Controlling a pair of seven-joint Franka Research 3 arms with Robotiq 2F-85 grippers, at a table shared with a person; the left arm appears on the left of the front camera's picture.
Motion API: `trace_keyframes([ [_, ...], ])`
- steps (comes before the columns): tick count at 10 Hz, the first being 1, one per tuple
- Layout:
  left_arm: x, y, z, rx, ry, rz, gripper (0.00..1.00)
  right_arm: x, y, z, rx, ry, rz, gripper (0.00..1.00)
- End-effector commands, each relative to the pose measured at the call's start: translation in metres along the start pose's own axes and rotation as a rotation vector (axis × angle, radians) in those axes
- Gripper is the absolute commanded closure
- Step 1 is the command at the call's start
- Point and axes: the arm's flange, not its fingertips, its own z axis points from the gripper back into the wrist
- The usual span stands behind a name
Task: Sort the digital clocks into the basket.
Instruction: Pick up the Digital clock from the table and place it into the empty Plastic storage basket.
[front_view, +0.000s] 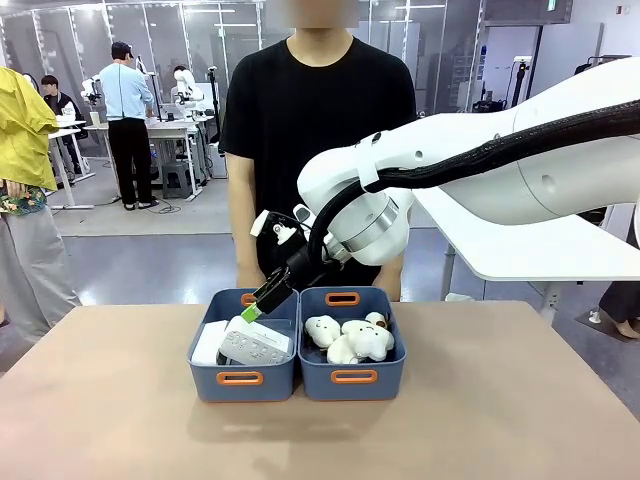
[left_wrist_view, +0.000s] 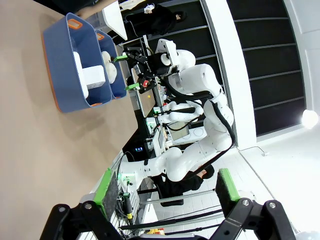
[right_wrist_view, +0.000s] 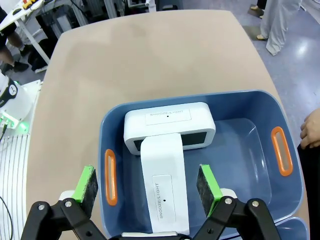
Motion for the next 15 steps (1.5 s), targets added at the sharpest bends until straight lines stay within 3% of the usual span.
trace_keyframes([
  [1,0.002,-0.003,0.000,0.014,-0.006,-0.005,0.00,0.008,0.005,0.012,0.030,-0.039,-0.052,0.00],
  [2,0.002,-0.003,0.000,0.014,-0.006,-0.005,0.00,0.010,0.020,0.043,0.087,-0.180,-0.170,0.00],
  [4,0.002,-0.003,0.000,0.014,-0.006,-0.005,0.00,-0.012,0.044,0.104,0.062,-0.324,-0.336,0.00],
  [5,0.002,-0.003,0.000,0.014,-0.006,-0.005,0.00,-0.025,0.056,0.127,0.120,-0.434,-0.392,0.00],
  [7,0.002,-0.003,0.000,0.014,-0.006,-0.005,0.00,-0.072,0.080,0.177,0.227,-0.669,-0.615,0.00],
  [8,0.002,-0.003,0.000,0.014,-0.006,-0.005,0.00,-0.098,0.090,0.202,0.201,-0.730,-0.706,0.00],
  [9,0.002,-0.003,0.000,0.014,-0.006,-0.005,0.00,-0.125,0.101,0.226,0.145,-0.734,-0.805,0.00],
  [11,0.002,-0.003,0.000,0.014,-0.006,-0.005,0.00,-0.176,0.133,0.259,0.162,-0.805,-0.979,0.00],
  [14,0.002,-0.003,0.000,0.014,-0.006,-0.005,0.00,-0.253,0.178,0.315,0.144,-0.842,-1.104,0.00],
  [15,0.002,-0.003,0.000,0.014,-0.006,-0.005,0.00,-0.277,0.196,0.342,0.154,-0.808,-1.104,0.00],
])
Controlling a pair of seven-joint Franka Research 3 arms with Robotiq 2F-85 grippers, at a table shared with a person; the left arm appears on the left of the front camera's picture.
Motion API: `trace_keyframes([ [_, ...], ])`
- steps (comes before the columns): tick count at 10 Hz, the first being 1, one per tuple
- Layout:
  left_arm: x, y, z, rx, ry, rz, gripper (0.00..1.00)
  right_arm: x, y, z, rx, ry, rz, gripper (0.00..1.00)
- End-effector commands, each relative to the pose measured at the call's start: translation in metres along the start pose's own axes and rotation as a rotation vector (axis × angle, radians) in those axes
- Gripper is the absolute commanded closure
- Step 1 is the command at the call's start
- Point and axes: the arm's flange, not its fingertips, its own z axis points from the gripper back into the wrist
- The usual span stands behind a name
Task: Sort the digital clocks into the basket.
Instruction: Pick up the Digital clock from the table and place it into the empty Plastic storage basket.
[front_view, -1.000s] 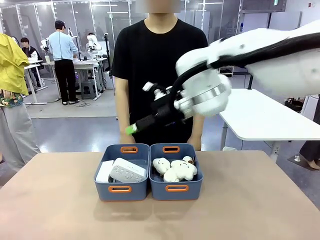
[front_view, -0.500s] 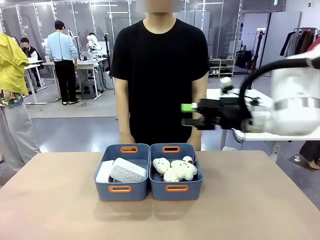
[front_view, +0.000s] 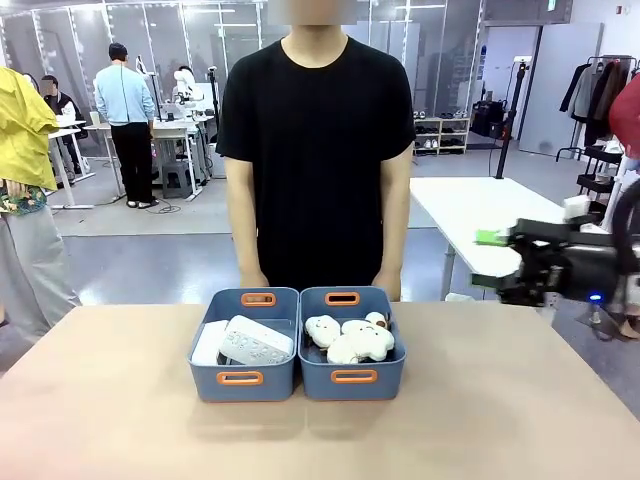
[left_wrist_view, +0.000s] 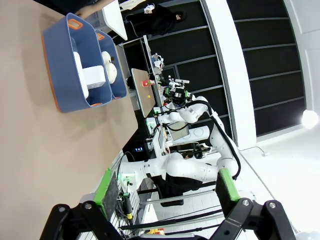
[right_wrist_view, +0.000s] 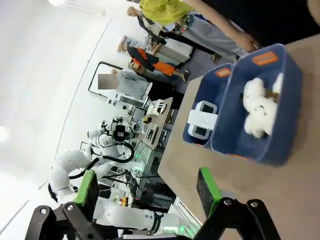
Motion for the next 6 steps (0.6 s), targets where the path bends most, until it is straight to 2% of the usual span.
trace_keyframes([
  [1,0.002,-0.003,-0.001,0.014,-0.005,-0.005,0.00,-0.034,0.018,0.080,-0.007,0.055,-0.036,0.00],
  [2,0.002,-0.003,-0.001,0.014,-0.005,-0.005,0.00,-0.033,0.019,0.120,-0.073,0.085,-0.030,0.00],
  [3,0.002,-0.003,-0.001,0.014,-0.005,-0.005,0.00,-0.028,0.017,0.150,-0.173,0.125,0.053,0.00],
  [4,0.002,-0.003,-0.001,0.014,-0.005,-0.005,0.00,-0.032,0.013,0.169,-0.227,0.176,0.048,0.00],
  [5,0.002,-0.003,-0.001,0.014,-0.005,-0.005,0.00,-0.032,0.010,0.184,-0.298,0.175,0.044,0.00],
  [6,0.002,-0.003,-0.001,0.014,-0.005,-0.005,0.00,-0.031,0.004,0.187,-0.278,0.162,0.066,0.00],
])
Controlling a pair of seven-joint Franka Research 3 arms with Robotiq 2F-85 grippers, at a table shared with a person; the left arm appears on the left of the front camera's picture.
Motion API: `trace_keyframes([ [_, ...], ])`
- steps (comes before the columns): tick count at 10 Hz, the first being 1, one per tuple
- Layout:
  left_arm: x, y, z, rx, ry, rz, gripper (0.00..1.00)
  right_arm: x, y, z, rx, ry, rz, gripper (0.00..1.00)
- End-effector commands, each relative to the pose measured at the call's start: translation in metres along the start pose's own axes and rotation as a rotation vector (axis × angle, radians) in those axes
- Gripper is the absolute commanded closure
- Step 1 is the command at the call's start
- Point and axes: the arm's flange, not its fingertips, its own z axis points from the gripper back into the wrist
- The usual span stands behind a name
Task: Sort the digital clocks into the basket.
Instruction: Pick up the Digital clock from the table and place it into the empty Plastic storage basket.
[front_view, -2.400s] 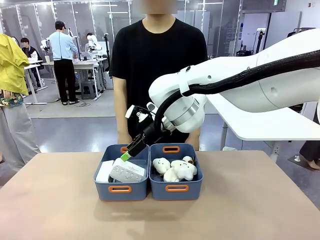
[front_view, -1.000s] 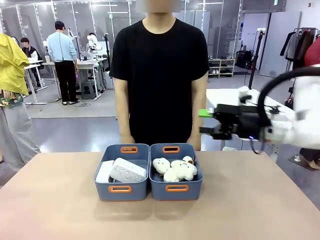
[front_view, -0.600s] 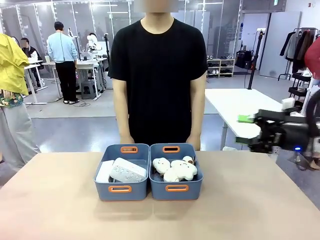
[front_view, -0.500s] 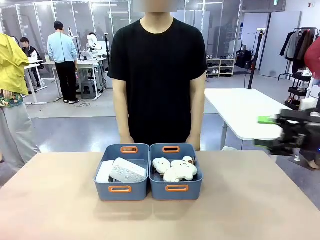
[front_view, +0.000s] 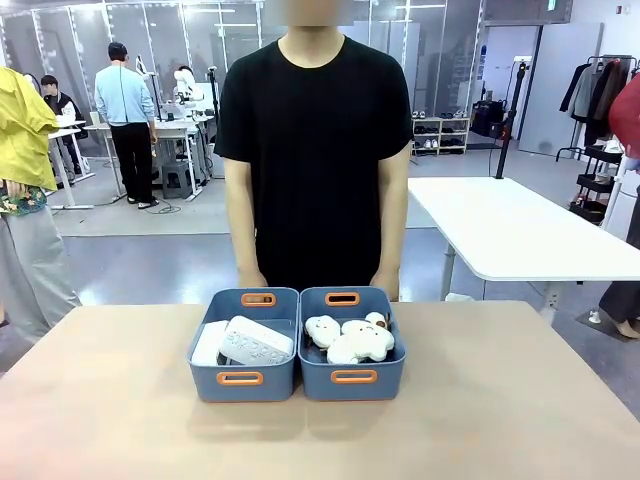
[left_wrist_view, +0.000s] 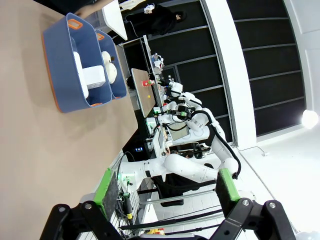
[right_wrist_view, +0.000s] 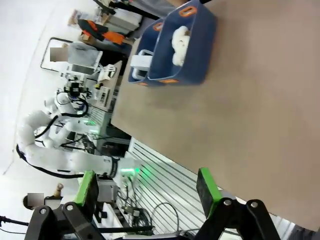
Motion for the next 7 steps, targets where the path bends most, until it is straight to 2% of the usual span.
trace_keyframes([
  [1,0.002,-0.003,-0.001,0.013,-0.005,-0.005,0.00,0.003,-0.022,-0.014,0.165,-0.053,0.010,0.00],
  [2,0.002,-0.003,-0.001,0.013,-0.005,-0.005,0.00,0.000,0.000,0.000,0.000,0.000,0.000,0.00],
  [7,0.002,-0.003,-0.001,0.013,-0.005,-0.005,0.00,0.000,0.000,0.000,0.000,0.000,0.000,0.00],
])
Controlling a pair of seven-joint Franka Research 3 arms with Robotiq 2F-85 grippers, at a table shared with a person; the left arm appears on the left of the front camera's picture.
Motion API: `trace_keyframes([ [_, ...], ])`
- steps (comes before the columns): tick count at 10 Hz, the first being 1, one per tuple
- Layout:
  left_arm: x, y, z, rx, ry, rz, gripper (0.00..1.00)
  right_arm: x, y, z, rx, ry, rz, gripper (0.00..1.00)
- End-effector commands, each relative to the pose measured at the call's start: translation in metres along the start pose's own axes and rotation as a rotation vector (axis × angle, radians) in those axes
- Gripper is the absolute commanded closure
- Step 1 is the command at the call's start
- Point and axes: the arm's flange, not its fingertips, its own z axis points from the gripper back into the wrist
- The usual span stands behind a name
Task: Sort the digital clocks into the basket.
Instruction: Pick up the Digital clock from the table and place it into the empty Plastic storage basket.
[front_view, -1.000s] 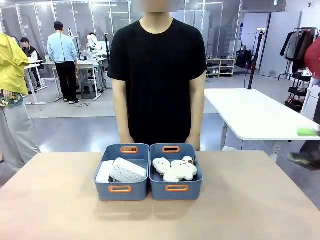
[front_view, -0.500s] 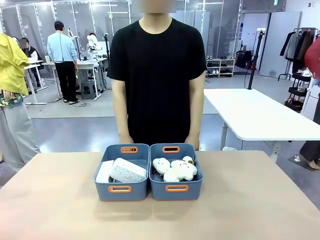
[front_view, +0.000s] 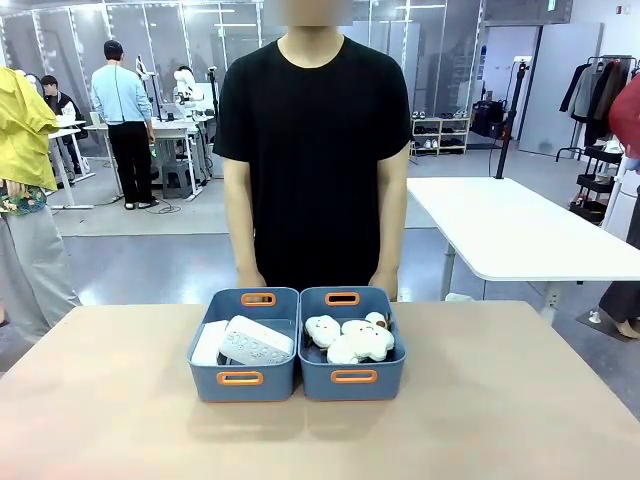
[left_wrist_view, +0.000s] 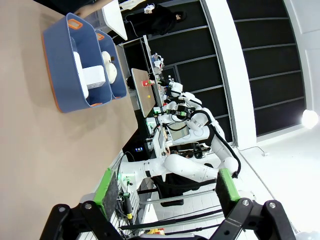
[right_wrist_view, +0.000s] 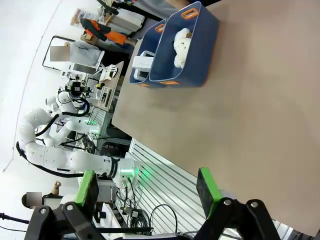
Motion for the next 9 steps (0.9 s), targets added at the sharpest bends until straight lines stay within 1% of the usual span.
trace_keyframes([
  [1,0.0020,-0.0026,-0.0006,0.014,-0.005,-0.005,0.00,-0.0002,0.0029,0.0001,-0.021,0.011,-0.018,0.00],
  [9,0.0020,-0.0026,-0.0006,0.014,-0.005,-0.005,0.00,-0.0002,0.0029,0.0001,-0.021,0.011,-0.018,0.00],
])
